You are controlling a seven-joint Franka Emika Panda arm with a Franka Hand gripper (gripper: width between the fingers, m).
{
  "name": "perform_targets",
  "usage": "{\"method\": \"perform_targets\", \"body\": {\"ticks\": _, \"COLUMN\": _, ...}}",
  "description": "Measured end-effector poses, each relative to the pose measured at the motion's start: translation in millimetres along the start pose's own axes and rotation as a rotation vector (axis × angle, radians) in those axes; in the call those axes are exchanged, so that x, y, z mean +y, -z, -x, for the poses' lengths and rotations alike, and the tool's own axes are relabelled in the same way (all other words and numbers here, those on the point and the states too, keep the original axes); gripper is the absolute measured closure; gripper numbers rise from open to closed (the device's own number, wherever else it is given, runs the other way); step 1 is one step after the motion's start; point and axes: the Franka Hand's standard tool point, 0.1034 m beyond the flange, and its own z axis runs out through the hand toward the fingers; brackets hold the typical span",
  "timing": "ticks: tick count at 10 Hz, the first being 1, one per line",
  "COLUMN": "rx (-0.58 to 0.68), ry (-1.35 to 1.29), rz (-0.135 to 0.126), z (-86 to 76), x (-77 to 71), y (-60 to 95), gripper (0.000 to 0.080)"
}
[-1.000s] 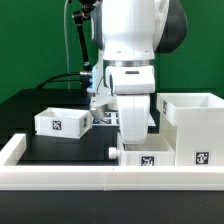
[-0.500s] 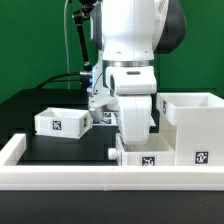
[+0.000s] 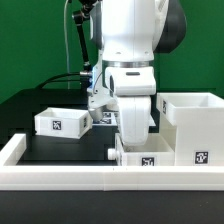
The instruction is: Assemble drawer
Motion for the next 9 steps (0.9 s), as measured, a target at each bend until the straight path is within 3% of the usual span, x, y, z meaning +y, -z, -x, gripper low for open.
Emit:
{"method": "perform_targets", "body": {"ticks": 5, "rx": 0.004, "ry": 0.004, "rz": -0.012, "z": -22.9, "x": 1.4, "y": -0.3, "gripper": 0.0757}}
{"method": "perform_targets", "body": {"ticks": 8, "rx": 0.006, "ry": -0.056, "rz": -0.012, "z": -25.0, "x": 1.0, "y": -0.5, "gripper": 0.0757}}
{"method": "perform_targets", "body": {"ticks": 9, "rx": 0.006, "ry": -0.056, "rz": -0.012, "z": -24.6, "x": 0.9, "y": -0.7, "gripper": 0.0652}}
